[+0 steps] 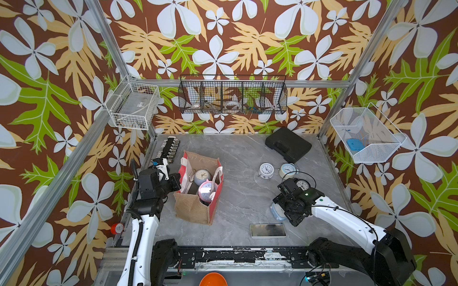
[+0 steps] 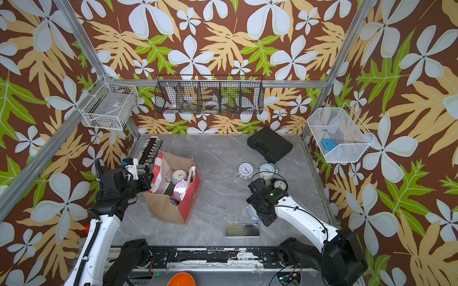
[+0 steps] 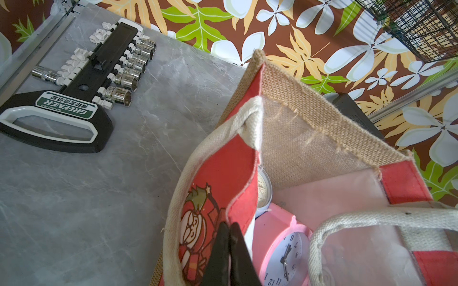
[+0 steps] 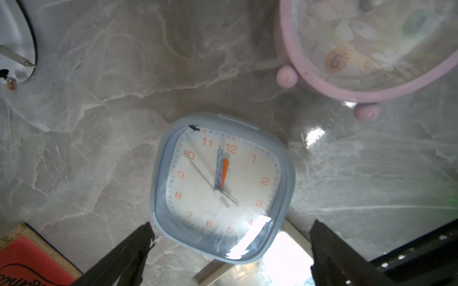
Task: Put the alarm clock into the canvas bag
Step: Pick up the alarm from the center of the board.
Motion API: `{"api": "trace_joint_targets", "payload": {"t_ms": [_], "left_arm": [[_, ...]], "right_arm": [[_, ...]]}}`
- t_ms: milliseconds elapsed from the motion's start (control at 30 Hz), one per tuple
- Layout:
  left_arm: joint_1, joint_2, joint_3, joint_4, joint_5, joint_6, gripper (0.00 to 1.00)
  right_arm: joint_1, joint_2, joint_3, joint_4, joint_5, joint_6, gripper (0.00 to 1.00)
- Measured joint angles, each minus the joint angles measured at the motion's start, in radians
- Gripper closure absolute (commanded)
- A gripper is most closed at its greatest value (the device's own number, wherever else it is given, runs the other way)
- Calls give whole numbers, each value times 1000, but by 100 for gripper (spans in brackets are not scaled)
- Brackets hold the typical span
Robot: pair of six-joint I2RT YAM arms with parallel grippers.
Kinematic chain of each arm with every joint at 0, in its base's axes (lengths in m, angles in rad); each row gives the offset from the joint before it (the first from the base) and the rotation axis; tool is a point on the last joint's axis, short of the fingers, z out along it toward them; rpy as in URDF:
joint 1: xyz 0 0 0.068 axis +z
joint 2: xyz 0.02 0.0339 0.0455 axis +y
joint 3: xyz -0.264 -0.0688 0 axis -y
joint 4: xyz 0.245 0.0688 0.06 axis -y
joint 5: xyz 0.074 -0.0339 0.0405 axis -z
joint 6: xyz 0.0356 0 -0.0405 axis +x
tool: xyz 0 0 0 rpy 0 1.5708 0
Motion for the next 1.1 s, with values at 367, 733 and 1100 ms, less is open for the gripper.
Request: {"api": "trace_joint_targets", "payload": {"t_ms": [367,733,1100], "left_arm": [[0,0,0,0,2,0,100],[0,0,0,0,1,0,100],[0,0,0,0,0,0,100]], "right_arm": [[-23,92,28,58,-24,-1,0],[-54,175,43,64,-31,-35,0],[-64,265,42,86,-43,-79,0]]}}
